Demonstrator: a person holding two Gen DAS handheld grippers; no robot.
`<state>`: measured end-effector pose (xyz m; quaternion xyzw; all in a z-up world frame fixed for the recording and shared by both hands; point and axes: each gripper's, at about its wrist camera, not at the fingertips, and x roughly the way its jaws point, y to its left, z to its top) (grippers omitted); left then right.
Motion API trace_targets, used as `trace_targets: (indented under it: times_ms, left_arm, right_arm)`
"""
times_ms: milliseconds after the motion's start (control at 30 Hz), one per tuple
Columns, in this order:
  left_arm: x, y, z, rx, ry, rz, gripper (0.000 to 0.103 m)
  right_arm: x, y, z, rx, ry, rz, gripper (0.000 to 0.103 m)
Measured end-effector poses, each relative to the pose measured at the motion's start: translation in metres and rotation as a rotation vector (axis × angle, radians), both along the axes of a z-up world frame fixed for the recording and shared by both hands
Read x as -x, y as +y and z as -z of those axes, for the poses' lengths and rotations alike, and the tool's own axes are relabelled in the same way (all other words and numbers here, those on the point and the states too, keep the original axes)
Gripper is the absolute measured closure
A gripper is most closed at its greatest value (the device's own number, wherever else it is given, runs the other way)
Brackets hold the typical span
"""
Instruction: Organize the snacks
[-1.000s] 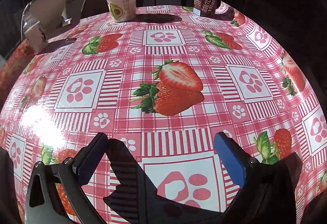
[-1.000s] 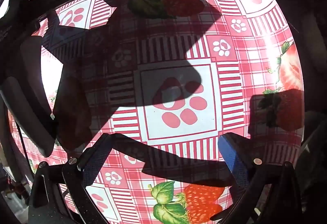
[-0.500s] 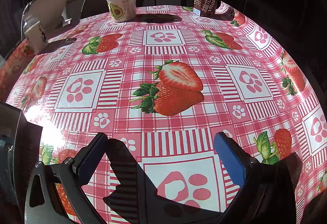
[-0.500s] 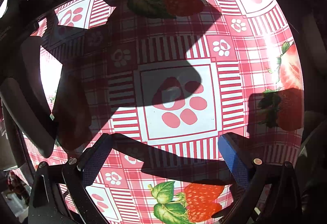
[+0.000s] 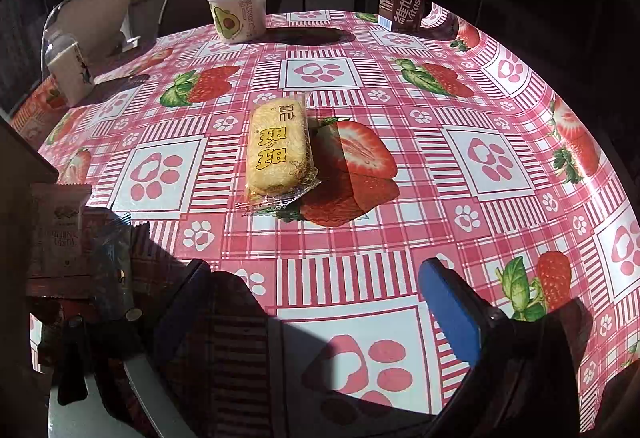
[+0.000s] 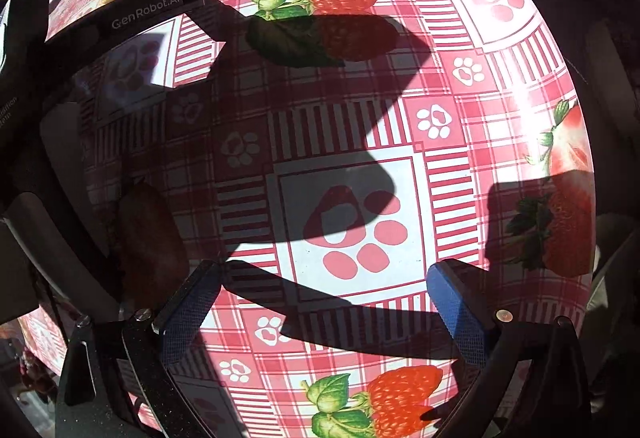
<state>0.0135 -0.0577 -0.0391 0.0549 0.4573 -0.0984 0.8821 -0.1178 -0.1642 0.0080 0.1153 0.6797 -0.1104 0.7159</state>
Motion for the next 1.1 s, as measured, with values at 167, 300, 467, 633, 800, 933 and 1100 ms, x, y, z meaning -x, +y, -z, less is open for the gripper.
trace_targets:
  times_ms: [167,300,467,633,800,933,1100]
  left_arm:
    - [0.0,0.002,-0.001,0.001,-0.002,0.0,0.0]
    - [-0.001,0.002,0.0,0.001,-0.002,0.0,0.0]
    - [-0.002,0.002,0.0,0.0,-0.003,0.0,0.0]
    - [-0.002,0.002,0.0,-0.001,-0.003,0.0,0.0]
    - [-0.002,0.002,0.0,-0.001,-0.003,0.0,0.0]
    - [-0.003,0.002,0.0,-0.001,-0.003,0.0,0.0]
    - [-0.003,0.002,0.001,-0.002,-0.003,0.0,0.0]
  right_arm:
    - [-0.028,0.005,0.001,0.066,-0.131,-0.033,0.0]
    - [-0.035,0.019,0.004,0.137,-0.404,-0.112,0.0]
    - [-0.051,0.021,0.004,0.17,-0.534,-0.104,0.0]
    - [-0.046,0.023,-0.003,0.173,-0.543,-0.105,0.0]
    - [-0.049,0.023,-0.004,0.172,-0.542,-0.102,0.0]
    - [-0.057,0.024,-0.002,0.174,-0.54,-0.073,0.0]
    - [-0.06,0.024,-0.002,0.177,-0.543,-0.043,0.0]
